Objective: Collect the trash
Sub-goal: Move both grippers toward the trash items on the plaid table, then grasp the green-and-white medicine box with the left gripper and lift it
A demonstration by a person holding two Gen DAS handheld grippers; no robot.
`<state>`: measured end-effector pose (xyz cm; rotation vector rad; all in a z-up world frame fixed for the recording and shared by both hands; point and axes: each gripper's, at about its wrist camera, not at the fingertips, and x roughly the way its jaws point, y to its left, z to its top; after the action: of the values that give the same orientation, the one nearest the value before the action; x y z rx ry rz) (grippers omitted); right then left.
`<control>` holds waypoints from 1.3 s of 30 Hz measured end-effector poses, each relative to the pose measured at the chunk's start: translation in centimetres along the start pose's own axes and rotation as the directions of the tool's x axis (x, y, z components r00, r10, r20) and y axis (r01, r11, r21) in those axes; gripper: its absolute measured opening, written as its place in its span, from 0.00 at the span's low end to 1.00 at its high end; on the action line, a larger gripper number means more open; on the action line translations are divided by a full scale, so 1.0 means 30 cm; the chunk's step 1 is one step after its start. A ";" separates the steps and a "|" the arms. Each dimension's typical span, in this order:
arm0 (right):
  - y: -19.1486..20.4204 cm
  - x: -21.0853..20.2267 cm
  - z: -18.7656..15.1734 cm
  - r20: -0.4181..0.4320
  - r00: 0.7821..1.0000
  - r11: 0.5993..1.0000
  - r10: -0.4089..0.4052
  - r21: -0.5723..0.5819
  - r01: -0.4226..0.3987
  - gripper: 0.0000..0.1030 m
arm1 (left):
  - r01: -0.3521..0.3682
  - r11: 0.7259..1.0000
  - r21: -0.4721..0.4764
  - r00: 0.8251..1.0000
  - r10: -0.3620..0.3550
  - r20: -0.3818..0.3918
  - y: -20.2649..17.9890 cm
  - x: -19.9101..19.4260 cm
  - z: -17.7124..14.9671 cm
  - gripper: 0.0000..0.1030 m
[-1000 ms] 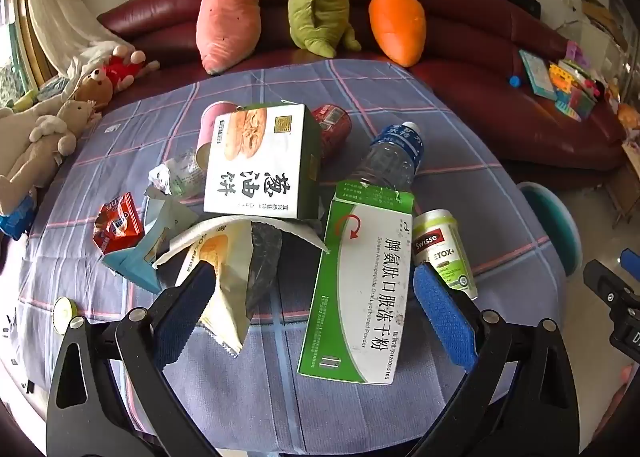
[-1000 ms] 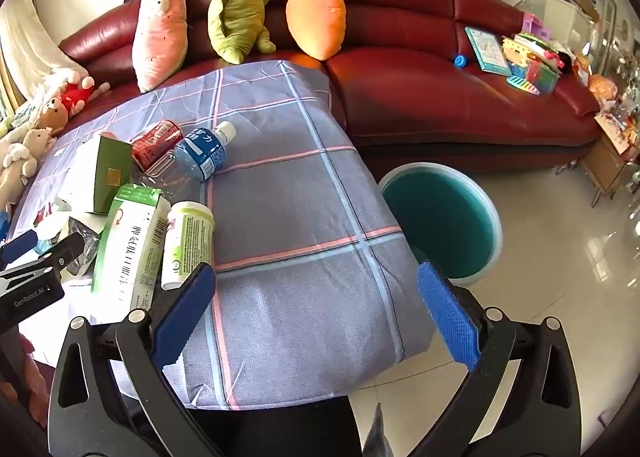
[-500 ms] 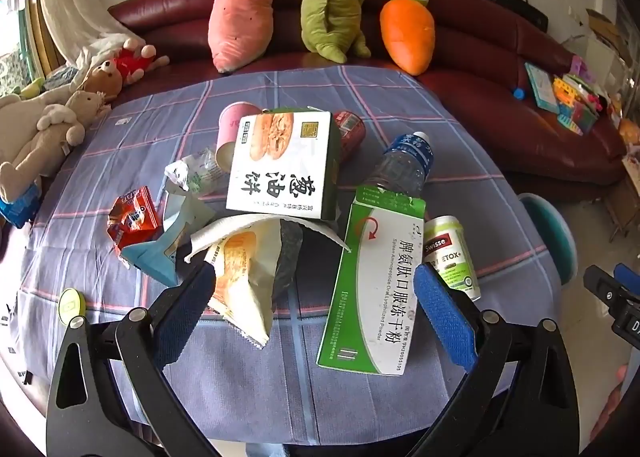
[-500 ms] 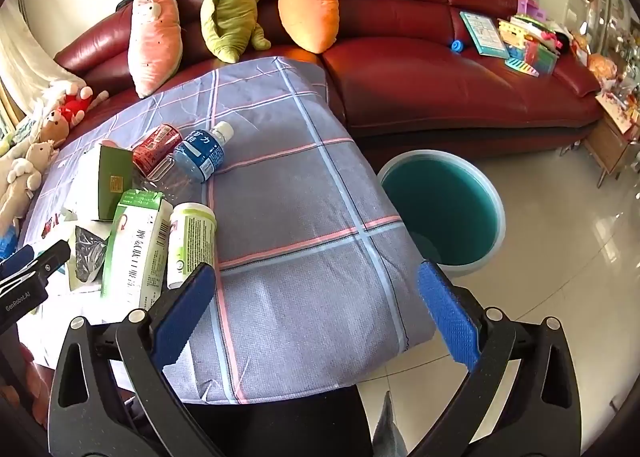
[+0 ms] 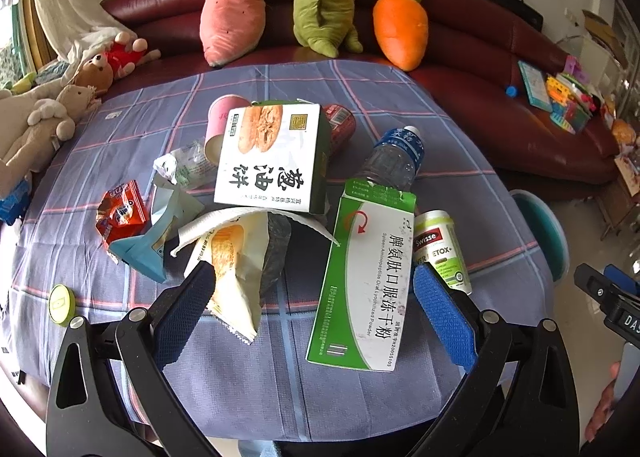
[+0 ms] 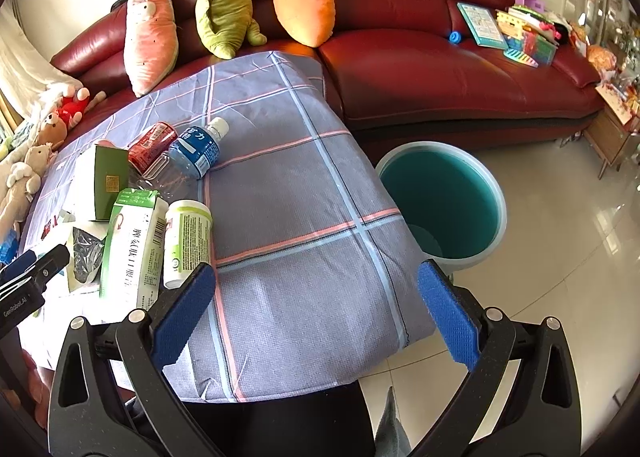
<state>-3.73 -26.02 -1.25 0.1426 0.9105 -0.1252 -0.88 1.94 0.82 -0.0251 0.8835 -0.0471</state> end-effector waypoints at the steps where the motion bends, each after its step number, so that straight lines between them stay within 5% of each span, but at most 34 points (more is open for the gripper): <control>1: -0.001 0.001 0.001 -0.001 1.000 1.000 0.001 -0.001 -0.001 0.94 | 0.001 1.000 0.001 1.000 -0.001 -0.003 -0.001 0.004 -0.002 0.96; 22: -0.007 0.039 -0.021 -0.032 0.999 1.000 0.009 0.005 -0.009 0.94 | -0.014 0.998 0.062 1.000 0.015 -0.019 -0.038 0.035 -0.029 0.96; 39: -0.022 0.063 -0.022 -0.054 0.998 1.000 0.009 0.020 -0.008 0.94 | 0.044 0.991 0.127 0.996 -0.033 -0.084 -0.066 0.083 -0.048 0.96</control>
<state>-3.20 -26.66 -3.20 0.1687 0.9631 -0.1234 -0.46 -0.16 -1.94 0.0809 0.9606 -0.1420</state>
